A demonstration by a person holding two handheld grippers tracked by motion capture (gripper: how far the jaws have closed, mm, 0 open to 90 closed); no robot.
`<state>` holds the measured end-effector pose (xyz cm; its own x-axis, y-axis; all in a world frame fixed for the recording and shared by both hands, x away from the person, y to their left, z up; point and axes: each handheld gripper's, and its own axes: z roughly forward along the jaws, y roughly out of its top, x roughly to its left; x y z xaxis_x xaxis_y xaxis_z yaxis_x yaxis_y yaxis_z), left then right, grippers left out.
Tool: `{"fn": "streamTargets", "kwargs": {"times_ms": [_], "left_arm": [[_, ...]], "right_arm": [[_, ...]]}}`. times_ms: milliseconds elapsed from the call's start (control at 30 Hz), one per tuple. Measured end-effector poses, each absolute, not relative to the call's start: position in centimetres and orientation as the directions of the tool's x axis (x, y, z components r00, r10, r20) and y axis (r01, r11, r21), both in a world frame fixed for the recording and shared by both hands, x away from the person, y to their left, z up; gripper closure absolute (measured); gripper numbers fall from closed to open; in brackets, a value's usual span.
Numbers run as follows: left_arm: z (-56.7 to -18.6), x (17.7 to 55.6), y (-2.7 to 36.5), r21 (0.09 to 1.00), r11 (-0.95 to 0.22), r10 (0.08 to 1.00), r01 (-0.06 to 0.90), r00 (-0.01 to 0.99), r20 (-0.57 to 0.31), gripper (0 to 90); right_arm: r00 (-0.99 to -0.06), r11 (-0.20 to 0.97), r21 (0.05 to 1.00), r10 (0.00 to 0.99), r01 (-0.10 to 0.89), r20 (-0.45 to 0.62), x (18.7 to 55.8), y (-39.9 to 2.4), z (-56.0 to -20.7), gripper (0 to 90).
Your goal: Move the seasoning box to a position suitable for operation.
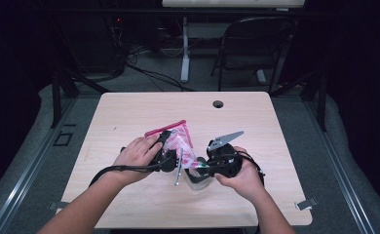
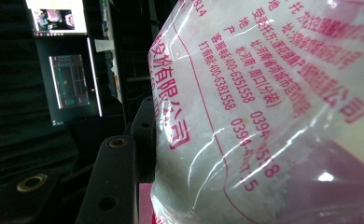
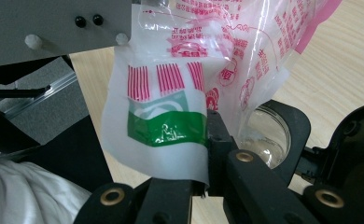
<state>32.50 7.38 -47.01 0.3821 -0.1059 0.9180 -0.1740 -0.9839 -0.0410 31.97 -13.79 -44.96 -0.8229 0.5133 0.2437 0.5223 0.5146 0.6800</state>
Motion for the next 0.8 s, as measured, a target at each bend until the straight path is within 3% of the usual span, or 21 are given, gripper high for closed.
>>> {"fn": "streamTargets", "kwargs": {"times_ms": [800], "left_arm": [[-46.85,32.79,6.96,-0.057,-0.981,-0.124,-0.187,0.371,0.92,59.6]], "right_arm": [[-0.817,0.504,0.684,0.524,0.527,0.243,32.08,-14.21,-45.0,90.0]]}}
